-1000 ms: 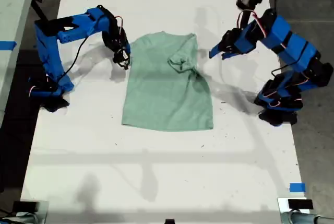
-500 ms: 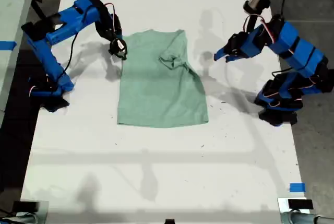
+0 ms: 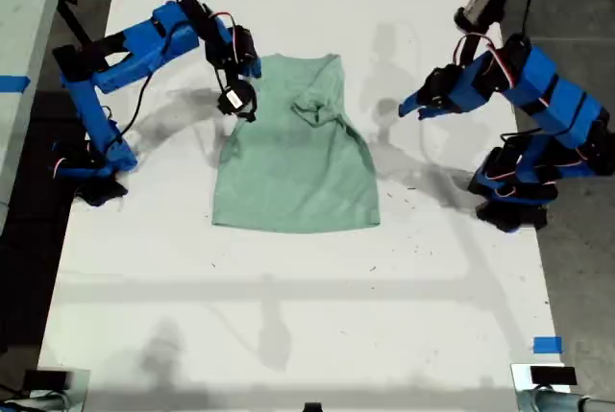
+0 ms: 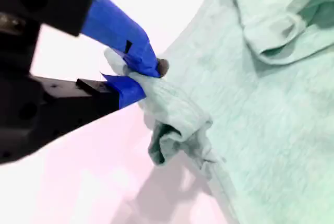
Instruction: Fold t-shirt
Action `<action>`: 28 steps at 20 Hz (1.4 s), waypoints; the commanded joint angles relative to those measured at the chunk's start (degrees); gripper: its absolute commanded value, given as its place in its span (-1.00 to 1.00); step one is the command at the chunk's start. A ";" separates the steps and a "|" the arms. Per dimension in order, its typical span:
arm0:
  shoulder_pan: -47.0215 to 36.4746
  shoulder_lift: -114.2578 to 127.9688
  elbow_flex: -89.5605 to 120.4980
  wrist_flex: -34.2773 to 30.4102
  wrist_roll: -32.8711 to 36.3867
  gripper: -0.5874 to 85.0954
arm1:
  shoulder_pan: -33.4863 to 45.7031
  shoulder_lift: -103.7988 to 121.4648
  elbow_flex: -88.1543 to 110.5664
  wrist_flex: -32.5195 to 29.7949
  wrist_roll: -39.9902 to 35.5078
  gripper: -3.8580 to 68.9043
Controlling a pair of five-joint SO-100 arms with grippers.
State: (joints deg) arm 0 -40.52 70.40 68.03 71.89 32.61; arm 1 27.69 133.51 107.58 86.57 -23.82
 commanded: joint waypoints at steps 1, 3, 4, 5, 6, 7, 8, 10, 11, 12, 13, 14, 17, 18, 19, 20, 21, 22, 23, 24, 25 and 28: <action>2.29 -6.33 -10.72 -3.52 -0.97 -0.99 | -1.05 4.22 1.41 -0.79 1.58 -0.46; 1.58 -9.93 -13.54 -3.60 -0.26 -0.90 | -1.85 7.38 4.04 -0.88 2.99 -0.46; 1.67 -10.28 -14.24 -3.52 2.02 -0.56 | -2.02 9.05 5.62 -1.05 3.52 -0.46; 2.11 -9.14 -14.15 -3.60 4.39 -0.34 | -2.11 10.46 7.21 -1.49 3.96 -0.47; 2.55 -7.29 -14.06 -3.52 6.33 -0.30 | -2.11 11.60 8.70 -2.02 4.22 -0.47; 2.81 -4.92 -13.97 -3.25 7.65 -0.28 | -2.11 12.22 9.93 -2.64 4.39 -0.47; 2.90 -2.37 -13.97 -2.64 8.44 -0.26 | -2.29 12.30 10.72 -3.08 4.48 -0.47; 3.08 4.13 -13.97 -0.18 9.84 -0.26 | -2.99 12.30 11.69 -3.87 4.92 -0.47; 3.43 7.56 -13.97 1.85 10.28 -0.26 | -3.43 12.30 11.95 -4.13 5.19 -0.47; 4.22 11.43 -13.54 4.22 10.55 -0.26 | -3.87 12.30 11.95 -4.22 5.45 -0.47; 5.27 15.12 -12.74 6.68 10.81 -0.27 | -4.48 12.39 11.95 -4.66 5.54 -0.47; 6.77 19.07 -11.07 9.14 10.81 -0.27 | -5.54 12.48 11.95 -5.36 5.27 -0.47; 12.13 29.71 -4.57 15.56 9.49 -0.29 | -10.81 10.55 11.69 -7.38 4.48 -0.51; 14.41 32.78 -1.76 17.14 8.70 -0.29 | -13.36 9.14 11.60 -8.00 4.57 -0.43; 16.70 35.60 1.41 18.11 7.38 -0.30 | -15.82 7.47 11.69 -8.53 5.19 -0.31; 18.98 38.50 5.36 18.28 6.15 -0.31 | -18.02 5.54 12.04 -8.79 5.80 -0.22; 21.27 41.13 9.67 17.93 4.75 -0.31 | -19.78 3.96 12.74 -9.23 6.42 -0.17; 23.38 43.42 14.15 17.40 2.99 -0.32 | -21.45 2.99 14.15 -10.81 6.86 -0.14; 25.40 46.05 19.07 16.35 1.23 -0.32 | -22.76 2.20 15.73 -12.74 7.47 -0.10; 27.33 48.60 23.73 14.94 -0.79 -0.32 | -23.99 0.88 17.05 -14.85 7.73 -0.08; 29.36 50.54 27.86 13.54 -2.55 -0.33 | -24.79 -0.97 18.02 -16.70 8.09 -0.07; 33.84 53.09 35.16 11.07 -6.68 -0.34 | -26.02 -9.58 18.90 -22.41 8.00 -0.06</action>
State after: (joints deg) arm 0 -9.58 120.67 100.90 85.43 28.48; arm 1 2.64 127.09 126.91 68.12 -16.26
